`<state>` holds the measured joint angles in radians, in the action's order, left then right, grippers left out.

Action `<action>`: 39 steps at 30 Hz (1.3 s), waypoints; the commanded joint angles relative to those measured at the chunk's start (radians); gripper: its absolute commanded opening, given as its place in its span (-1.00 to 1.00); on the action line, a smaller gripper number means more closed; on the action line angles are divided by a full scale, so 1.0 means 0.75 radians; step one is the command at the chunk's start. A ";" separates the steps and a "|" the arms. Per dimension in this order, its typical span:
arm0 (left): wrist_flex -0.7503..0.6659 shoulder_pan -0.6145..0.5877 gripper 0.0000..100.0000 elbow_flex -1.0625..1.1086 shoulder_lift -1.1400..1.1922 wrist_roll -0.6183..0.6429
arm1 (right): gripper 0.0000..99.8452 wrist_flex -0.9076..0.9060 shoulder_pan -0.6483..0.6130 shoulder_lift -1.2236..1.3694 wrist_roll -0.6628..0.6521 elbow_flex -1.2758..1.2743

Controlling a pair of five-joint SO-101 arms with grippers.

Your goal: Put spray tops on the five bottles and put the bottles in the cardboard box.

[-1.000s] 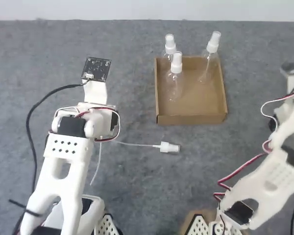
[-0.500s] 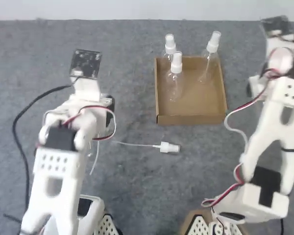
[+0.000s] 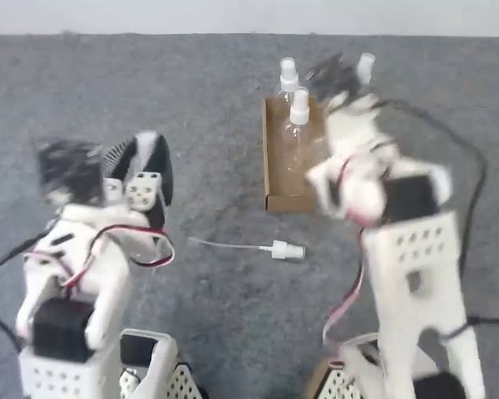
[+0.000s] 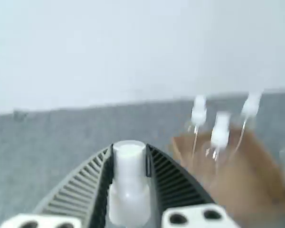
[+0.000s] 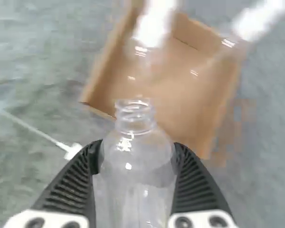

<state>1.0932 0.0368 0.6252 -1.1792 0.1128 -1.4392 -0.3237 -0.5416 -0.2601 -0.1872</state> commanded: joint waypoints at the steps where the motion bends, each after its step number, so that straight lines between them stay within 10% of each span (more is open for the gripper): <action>1: -0.131 -0.006 -0.98 -0.150 -0.031 0.090 | -0.99 0.255 -0.247 -0.285 0.031 -0.397; 16: -0.460 -0.006 -0.98 -0.165 -0.029 0.458 | -0.99 0.828 -0.633 -0.461 0.213 -0.943; 39: -0.698 -0.106 -0.98 0.206 -0.039 0.481 | -0.99 1.421 -0.748 -0.463 0.223 -1.246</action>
<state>0.6038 -0.0399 0.7633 -1.1884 0.4672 -0.4158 -0.8853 -0.8347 -0.1020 -1.1293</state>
